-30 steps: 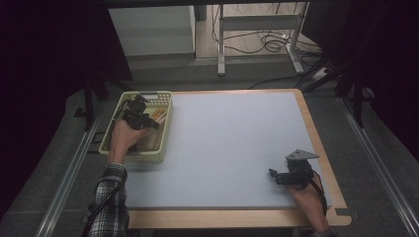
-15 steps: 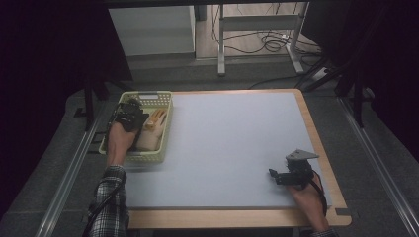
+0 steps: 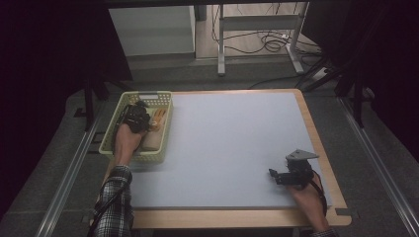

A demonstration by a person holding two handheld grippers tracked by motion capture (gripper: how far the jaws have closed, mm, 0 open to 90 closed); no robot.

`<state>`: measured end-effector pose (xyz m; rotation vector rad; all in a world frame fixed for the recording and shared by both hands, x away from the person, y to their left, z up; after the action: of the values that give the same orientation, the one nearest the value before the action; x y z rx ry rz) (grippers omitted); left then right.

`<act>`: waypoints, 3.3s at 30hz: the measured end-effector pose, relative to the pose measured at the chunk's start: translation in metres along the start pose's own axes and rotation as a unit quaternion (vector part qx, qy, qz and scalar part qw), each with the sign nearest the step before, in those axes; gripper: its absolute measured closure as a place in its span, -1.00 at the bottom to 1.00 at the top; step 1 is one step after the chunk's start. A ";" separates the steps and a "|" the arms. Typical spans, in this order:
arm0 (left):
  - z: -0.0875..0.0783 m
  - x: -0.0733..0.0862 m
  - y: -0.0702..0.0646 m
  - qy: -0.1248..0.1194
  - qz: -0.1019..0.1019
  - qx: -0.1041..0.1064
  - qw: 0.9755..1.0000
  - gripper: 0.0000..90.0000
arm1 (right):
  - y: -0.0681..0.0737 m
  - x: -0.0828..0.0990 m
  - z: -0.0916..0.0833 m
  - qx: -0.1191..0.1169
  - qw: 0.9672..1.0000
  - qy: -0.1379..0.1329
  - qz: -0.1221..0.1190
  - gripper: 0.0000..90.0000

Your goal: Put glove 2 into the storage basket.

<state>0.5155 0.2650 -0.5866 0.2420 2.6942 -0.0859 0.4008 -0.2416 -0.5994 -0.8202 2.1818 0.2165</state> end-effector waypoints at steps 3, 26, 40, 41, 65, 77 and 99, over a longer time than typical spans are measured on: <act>-0.003 -0.001 0.004 -0.016 -0.006 0.003 1.000 0.52 | 0.000 0.000 0.000 0.000 1.000 0.000 0.000 -0.69; -0.038 -0.015 -0.005 -0.102 -0.021 0.082 0.991 -0.32 | 0.000 0.000 0.000 0.000 1.000 0.000 0.000 -0.69; -0.062 -0.013 -0.010 -0.134 -0.002 0.070 0.989 -0.81 | 0.000 0.000 0.000 0.000 1.000 0.000 0.000 -0.69; -0.065 -0.013 -0.015 -0.138 0.001 0.078 0.987 -0.82 | 0.000 0.000 0.000 0.000 1.000 0.000 0.000 -0.69; -0.106 0.046 -0.143 -0.206 0.158 0.163 0.952 -1.00 | 0.000 0.000 0.000 0.000 1.000 0.001 -0.001 -0.69; -0.080 0.087 -0.195 -0.207 0.198 0.195 0.938 -1.00 | 0.000 0.000 0.000 0.001 1.000 0.001 -0.001 -0.69; -0.020 0.134 -0.214 -0.143 0.224 0.178 0.947 -1.00 | 0.000 0.000 0.000 0.001 1.000 0.001 -0.002 -0.69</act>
<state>0.3489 0.0779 -0.6206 0.8727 2.2561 -0.4343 0.4006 -0.2416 -0.5992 -0.8236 2.1813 0.2124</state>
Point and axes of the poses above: each handheld gripper's, and its own axes: z roughly forward along the jaws, x roughly out of its underside, y roughly to its left, the point moved 10 cm from there along z, roughly forward along the jaws, and after that the axes turned 4 degrees about -z, right-handed, at the moved point
